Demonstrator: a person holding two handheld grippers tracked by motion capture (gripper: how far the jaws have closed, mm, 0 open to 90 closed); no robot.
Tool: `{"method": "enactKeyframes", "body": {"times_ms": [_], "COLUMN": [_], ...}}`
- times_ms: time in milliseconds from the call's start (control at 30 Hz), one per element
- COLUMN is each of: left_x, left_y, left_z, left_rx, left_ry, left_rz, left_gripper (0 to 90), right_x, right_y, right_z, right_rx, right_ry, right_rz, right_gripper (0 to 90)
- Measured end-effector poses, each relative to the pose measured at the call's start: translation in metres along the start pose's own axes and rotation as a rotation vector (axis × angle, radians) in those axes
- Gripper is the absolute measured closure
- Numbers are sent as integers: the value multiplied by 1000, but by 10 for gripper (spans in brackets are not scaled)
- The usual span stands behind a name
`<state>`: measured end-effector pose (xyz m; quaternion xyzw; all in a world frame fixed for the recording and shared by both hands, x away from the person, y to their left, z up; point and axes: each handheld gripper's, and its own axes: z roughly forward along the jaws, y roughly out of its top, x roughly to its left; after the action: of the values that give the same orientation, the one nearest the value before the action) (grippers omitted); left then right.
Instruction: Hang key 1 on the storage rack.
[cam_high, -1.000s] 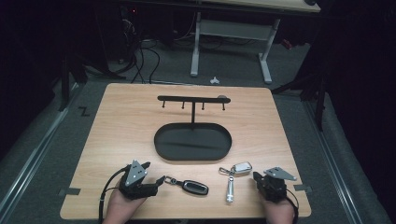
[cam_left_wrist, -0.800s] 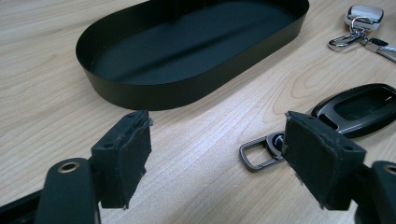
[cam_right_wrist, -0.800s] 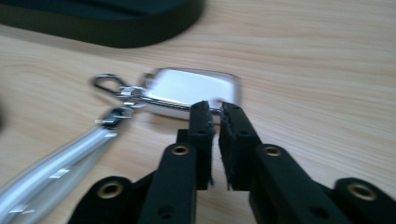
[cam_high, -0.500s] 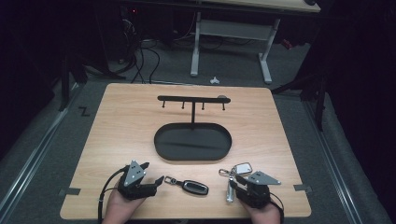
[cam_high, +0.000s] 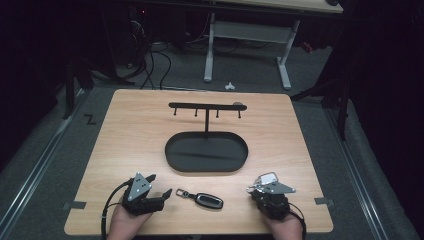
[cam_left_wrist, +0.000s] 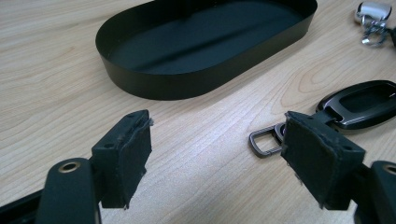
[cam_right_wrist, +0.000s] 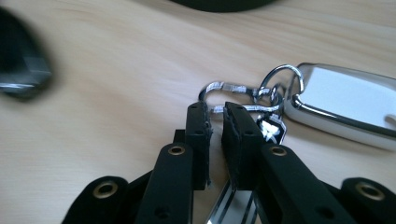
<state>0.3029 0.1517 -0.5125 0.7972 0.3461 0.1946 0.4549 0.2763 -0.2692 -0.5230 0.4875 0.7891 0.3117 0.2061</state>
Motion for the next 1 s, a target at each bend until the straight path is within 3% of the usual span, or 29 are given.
{"method": "enactKeyframes", "body": {"times_ms": [33,67,133,267,700,800,867,967,1000], "left_x": [0,0,1,1,2,2,3,4,5], "left_y": [0,0,0,0,0,-1,-1,-1,-1], "left_z": [0,0,0,0,0,1,1,1,1], "left_rx": [0,0,1,2,0,1,4,6,6], "left_ry": [0,0,0,0,-6,-8,-11,-10,-11], "left_rz": [0,-1,-1,-6,-15,-18,-17,-15,-17], "left_gripper": [245,245,245,245,249,251,258,259,259], "right_x": [0,-17,-27,-30,18,39,49,59,68], "right_y": [0,-3,-4,-3,14,19,21,23,25], "right_z": [0,-4,-10,-20,-13,-7,-2,4,10], "right_rx": [0,-4,-27,-80,-81,-68,-48,-27,-18], "right_ry": [0,-52,-74,-56,91,147,160,186,222], "right_rz": [0,70,105,139,31,-26,-71,-98,-123], "right_gripper": [799,752,707,648,566,501,482,462,434]}}
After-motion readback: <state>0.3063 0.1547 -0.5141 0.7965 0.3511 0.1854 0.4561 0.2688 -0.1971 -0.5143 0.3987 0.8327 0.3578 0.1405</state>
